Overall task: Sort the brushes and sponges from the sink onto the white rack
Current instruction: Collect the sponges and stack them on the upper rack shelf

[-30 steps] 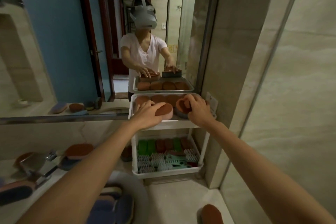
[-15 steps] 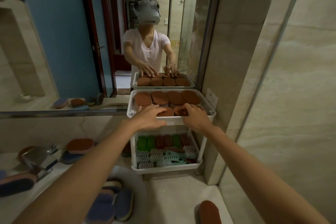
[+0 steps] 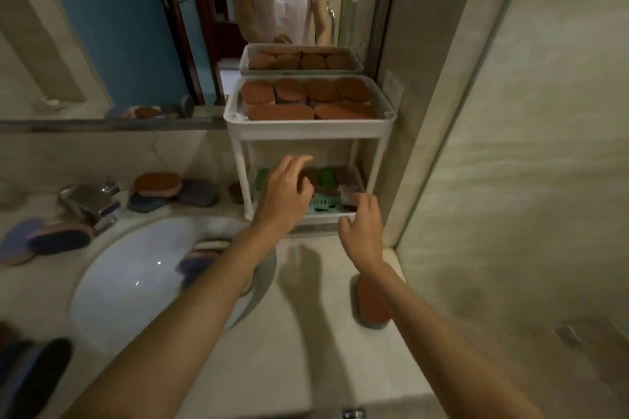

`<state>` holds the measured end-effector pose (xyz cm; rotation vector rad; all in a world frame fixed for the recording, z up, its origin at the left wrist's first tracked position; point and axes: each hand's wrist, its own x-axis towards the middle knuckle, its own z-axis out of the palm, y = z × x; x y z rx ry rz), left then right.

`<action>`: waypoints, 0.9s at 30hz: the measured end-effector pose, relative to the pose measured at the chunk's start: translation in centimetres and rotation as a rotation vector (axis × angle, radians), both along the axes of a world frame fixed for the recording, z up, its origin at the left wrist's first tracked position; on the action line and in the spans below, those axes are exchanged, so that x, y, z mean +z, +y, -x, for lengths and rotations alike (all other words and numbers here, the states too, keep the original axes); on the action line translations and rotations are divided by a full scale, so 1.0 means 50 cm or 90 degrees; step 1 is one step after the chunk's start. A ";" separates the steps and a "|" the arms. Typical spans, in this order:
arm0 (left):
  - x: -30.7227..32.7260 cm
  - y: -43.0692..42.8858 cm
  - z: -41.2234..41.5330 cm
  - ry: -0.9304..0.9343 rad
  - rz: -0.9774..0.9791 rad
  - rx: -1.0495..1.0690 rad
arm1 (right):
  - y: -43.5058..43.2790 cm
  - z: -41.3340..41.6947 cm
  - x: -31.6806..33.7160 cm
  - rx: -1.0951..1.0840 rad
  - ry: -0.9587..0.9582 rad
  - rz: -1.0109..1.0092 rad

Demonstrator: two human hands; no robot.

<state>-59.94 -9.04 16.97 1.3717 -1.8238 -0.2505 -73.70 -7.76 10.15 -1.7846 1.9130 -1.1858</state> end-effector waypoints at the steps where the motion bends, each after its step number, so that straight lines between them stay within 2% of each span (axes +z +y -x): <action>1: -0.033 0.019 0.005 -0.003 -0.036 0.001 | 0.020 0.009 -0.038 -0.022 0.003 -0.076; 6: -0.181 0.102 0.008 0.017 -0.227 0.030 | 0.094 0.054 -0.192 -0.082 0.111 -0.446; 9: -0.230 0.146 0.004 0.037 -0.305 0.063 | 0.115 0.069 -0.224 -0.083 0.157 -0.532; 17: -0.270 0.204 -0.069 0.085 -0.378 0.159 | 0.142 0.034 -0.213 -0.064 0.154 -0.408; 27: -0.275 0.271 -0.324 0.149 -0.402 0.401 | 0.148 -0.270 -0.172 0.251 0.125 -0.327</action>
